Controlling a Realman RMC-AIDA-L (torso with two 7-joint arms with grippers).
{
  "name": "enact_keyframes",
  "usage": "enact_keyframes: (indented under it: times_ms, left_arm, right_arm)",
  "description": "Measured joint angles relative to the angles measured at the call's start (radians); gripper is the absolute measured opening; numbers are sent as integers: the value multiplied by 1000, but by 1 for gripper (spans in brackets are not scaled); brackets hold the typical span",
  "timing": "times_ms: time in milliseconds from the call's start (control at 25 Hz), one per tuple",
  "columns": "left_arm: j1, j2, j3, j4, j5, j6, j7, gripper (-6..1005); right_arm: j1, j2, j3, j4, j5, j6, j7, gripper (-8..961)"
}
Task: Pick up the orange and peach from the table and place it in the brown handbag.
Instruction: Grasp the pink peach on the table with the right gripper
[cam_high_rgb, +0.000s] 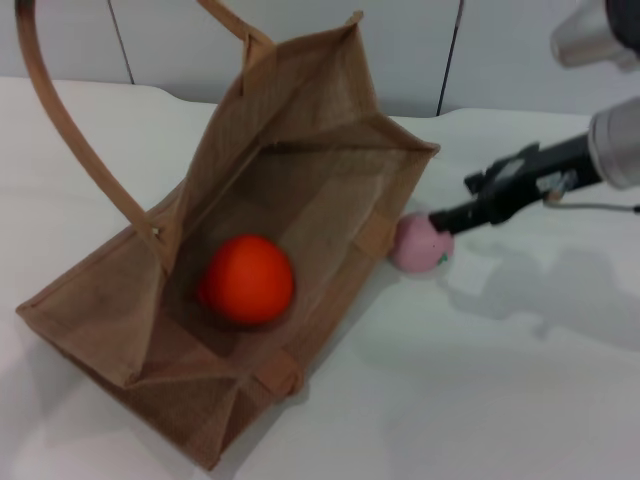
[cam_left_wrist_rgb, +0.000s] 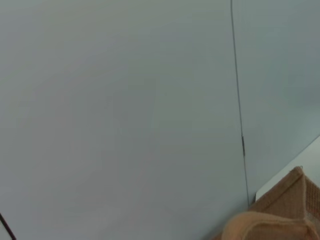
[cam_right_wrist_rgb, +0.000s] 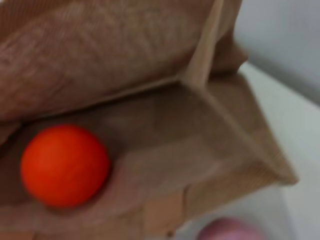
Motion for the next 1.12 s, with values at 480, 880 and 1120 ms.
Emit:
enact_keyframes:
  times_ms: [480, 880, 1120]
  left_arm:
    - [22, -1, 0, -1, 2, -3, -2, 120]
    - [45, -2, -10, -3, 2, 4, -3, 120]
    - [47, -2, -25, -21, 3, 1, -1, 120]
  right_arm:
    - [14, 25, -5, 55, -15, -19, -14, 808]
    - [48, 18, -3, 166, -16, -99, -47, 807]
    - [77, 27, -4, 240, -13, -142, -75, 806]
